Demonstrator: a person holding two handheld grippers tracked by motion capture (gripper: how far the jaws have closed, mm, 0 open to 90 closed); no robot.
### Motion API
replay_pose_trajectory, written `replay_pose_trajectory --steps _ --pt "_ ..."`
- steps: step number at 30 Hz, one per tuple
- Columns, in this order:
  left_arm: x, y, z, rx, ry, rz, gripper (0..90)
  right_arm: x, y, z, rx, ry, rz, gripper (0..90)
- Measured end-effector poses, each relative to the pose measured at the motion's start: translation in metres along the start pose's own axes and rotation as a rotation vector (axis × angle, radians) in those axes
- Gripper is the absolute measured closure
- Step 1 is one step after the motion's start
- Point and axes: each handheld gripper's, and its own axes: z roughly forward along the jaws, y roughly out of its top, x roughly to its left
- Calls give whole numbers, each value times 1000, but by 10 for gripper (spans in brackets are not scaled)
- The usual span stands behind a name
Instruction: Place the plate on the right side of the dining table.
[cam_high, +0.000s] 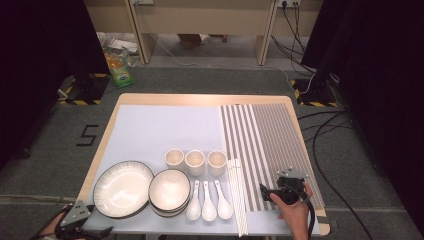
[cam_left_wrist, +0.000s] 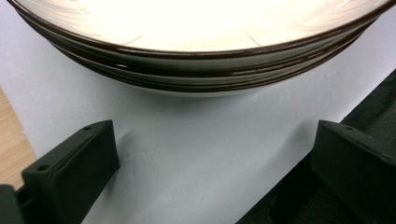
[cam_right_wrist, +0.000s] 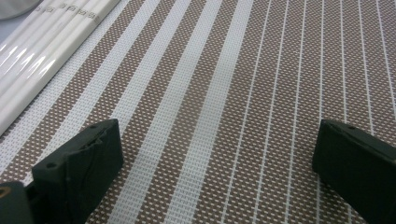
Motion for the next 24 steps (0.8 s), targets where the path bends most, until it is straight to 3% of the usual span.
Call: replay_pose_trajectory --steps 10,11,12,13,15,16,24 --pt "2 -1 -1 -12 -14 -18 0 -1 0 -1 -1 3 5 34" --pt "3 -1 -2 -13 -18 -20 0 -1 0 -1 -7 0 5 56" --pt "4 -1 -3 -14 -12 -21 15 -1 0 -2 -18 -6 0 136" --pt "5 -1 -6 -19 -9 -42 60 -2 1 -5 -71 33 -9 236" --pt "5 -1 -8 -19 -6 -48 77 -2 2 -6 -94 36 -4 201" --pt "6 -3 -11 -21 -5 -51 122 -4 4 -11 -123 14 14 149" --pt "7 -6 -19 -1 -18 -71 145 2 15 -22 -183 70 4 149"
